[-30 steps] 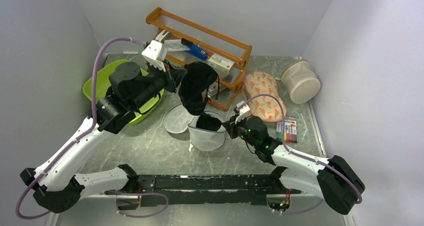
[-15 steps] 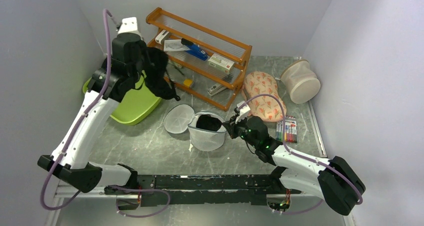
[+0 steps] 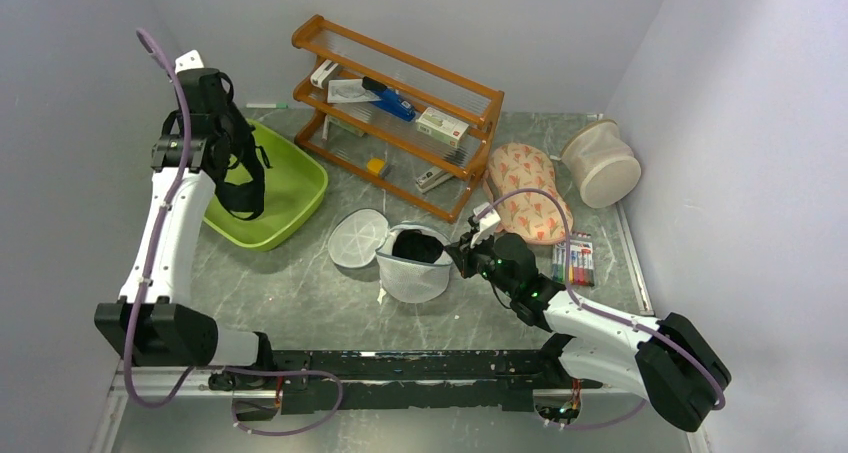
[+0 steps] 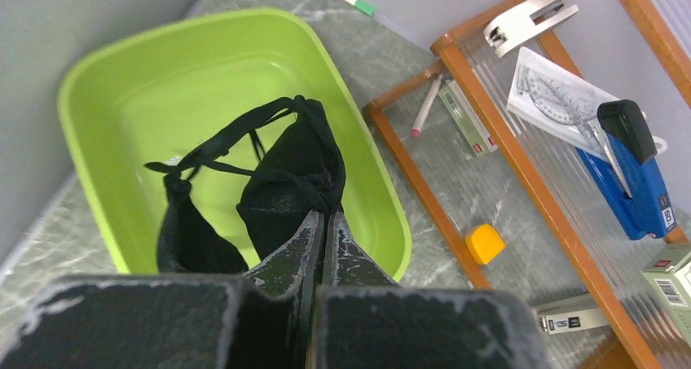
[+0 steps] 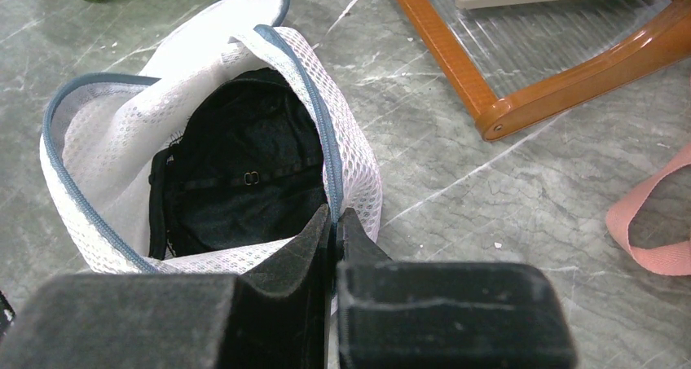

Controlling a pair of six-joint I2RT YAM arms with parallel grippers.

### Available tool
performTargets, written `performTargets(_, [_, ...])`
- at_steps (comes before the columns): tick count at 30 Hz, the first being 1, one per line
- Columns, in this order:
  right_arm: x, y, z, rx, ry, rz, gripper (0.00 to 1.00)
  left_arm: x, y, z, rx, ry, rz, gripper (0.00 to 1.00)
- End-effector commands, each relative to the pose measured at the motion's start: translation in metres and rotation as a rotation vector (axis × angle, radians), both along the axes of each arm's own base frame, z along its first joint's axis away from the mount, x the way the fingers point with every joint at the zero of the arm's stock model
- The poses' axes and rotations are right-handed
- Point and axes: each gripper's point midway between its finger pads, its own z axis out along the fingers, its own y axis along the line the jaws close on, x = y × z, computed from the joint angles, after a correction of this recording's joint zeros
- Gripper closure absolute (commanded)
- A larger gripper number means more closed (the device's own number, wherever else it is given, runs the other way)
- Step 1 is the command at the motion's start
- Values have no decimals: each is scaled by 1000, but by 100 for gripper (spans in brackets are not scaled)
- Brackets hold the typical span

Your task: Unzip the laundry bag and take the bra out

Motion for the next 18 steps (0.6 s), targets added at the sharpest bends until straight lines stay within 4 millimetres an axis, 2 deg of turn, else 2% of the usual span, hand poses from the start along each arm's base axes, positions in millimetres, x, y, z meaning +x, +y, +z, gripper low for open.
performTargets(1, [4, 1, 6, -2, -23, -4, 100, 29, -6, -13, -130, -62, -37, 93])
performTargets(9, [4, 1, 6, -2, -23, -4, 100, 54, 31, -57, -299, -71, 47, 93])
performTargets(14, [5, 2, 3, -9, -16, 1, 100, 73, 47, -98, -535, -104, -14, 93])
performTargets(18, [6, 3, 2, -12, -14, 0, 100, 88, 51, -132, -584, -69, -118, 93])
